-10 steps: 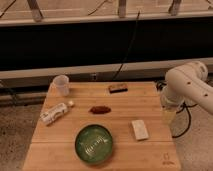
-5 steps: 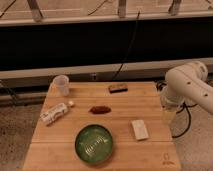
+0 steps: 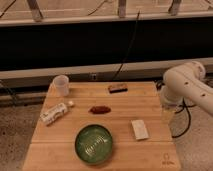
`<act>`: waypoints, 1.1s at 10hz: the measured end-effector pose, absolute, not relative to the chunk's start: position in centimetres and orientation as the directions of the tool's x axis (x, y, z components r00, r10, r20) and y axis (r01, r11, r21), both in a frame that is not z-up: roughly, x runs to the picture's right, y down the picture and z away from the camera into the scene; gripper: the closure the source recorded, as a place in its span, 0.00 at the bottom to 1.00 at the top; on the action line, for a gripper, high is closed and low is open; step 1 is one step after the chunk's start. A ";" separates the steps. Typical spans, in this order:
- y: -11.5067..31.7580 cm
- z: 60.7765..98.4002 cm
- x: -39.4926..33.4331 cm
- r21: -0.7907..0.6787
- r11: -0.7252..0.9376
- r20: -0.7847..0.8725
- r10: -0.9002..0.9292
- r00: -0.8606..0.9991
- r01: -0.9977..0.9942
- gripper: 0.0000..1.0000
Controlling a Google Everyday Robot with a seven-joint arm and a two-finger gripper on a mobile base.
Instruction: Drag the pepper across the table
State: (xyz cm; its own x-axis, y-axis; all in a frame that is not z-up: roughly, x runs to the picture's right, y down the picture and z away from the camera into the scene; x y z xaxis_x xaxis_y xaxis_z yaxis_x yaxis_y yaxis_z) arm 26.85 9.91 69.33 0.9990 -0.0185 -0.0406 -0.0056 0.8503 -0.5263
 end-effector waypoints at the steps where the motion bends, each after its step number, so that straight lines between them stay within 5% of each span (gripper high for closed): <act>1: 9.3 69.9 25.2 -0.519 0.854 -0.031 -0.047 0.998 0.025 0.20; 11: 7.0 74.2 15.9 -0.451 0.864 0.071 -0.215 0.974 0.223 0.20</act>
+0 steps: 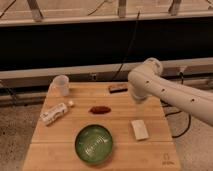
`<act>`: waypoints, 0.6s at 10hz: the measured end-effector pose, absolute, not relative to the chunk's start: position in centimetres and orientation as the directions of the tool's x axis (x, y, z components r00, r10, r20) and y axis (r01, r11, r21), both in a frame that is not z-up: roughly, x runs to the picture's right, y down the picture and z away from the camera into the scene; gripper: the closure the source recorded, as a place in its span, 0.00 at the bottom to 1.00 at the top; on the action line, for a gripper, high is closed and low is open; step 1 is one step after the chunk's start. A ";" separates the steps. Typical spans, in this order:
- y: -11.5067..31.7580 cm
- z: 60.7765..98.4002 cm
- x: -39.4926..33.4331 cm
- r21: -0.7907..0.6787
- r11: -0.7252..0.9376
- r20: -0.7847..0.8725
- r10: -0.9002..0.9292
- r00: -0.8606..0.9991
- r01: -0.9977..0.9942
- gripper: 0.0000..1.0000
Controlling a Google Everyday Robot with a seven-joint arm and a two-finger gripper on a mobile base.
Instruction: Drag the pepper across the table
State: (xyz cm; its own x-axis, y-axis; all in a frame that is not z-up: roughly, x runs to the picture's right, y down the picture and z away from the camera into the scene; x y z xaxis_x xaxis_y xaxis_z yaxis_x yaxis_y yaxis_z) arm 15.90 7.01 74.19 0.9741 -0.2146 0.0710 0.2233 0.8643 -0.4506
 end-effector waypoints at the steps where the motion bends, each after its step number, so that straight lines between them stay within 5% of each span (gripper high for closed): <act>1: 6.9 74.6 15.3 -0.444 0.864 0.082 -0.225 0.971 0.238 0.20; 6: 6.8 76.5 11.0 -0.415 0.848 0.162 -0.288 0.944 0.330 0.20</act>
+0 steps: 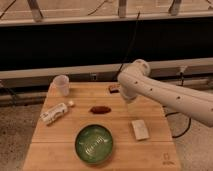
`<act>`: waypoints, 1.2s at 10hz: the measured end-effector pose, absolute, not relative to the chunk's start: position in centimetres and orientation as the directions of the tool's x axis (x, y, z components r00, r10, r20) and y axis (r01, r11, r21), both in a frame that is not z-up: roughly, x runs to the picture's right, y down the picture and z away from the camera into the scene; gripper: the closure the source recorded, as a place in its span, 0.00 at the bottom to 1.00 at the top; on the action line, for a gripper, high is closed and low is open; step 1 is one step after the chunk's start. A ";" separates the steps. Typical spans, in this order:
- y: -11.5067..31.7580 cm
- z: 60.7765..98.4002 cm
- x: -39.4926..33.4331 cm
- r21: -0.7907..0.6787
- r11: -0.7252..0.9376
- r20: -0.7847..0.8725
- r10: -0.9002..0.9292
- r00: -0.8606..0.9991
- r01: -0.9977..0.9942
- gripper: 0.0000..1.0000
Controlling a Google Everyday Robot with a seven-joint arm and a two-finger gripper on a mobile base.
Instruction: Drag the pepper across the table
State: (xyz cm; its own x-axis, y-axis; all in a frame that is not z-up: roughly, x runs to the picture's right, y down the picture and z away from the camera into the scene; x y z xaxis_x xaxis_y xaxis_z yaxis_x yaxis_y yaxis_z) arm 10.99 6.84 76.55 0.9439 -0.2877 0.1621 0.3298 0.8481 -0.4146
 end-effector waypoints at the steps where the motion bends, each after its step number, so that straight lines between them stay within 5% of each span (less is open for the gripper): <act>1: 6.9 76.9 10.6 -0.411 0.845 0.173 -0.297 0.939 0.343 0.20; 12: 8.7 81.1 2.7 -0.394 0.788 0.315 -0.367 0.875 0.473 0.20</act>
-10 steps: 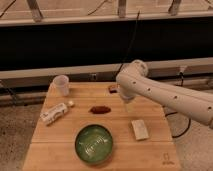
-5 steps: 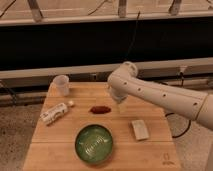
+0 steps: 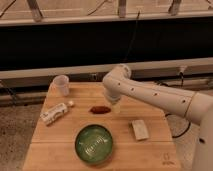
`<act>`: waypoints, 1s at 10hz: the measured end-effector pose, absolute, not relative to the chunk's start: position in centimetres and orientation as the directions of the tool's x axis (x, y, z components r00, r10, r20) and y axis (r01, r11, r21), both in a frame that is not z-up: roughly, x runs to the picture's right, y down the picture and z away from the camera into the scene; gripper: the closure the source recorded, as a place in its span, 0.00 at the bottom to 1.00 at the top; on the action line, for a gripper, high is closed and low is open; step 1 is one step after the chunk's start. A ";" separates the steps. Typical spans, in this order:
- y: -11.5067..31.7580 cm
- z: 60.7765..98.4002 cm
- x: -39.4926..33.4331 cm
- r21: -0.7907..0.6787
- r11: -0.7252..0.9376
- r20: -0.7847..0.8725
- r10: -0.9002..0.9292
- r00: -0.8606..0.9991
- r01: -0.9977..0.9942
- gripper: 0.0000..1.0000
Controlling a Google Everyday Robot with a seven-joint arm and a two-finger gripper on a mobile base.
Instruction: Drag the pepper across the table
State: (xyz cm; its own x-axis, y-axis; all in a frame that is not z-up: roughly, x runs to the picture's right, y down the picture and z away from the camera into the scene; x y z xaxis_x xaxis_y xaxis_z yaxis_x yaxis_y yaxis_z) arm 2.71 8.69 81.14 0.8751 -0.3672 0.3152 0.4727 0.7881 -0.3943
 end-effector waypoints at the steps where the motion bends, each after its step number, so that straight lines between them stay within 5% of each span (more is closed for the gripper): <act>1: 8.8 81.5 2.6 -0.395 0.786 0.321 -0.367 0.873 0.476 0.20; 10: 10.6 85.5 -0.1 -0.418 0.755 0.376 -0.362 0.853 0.505 0.20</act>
State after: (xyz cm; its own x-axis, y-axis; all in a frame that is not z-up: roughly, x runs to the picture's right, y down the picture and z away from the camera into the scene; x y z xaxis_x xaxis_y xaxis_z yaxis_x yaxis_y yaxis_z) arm -0.08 10.60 85.46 0.8530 -0.3620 0.3760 0.5048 0.7553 -0.4179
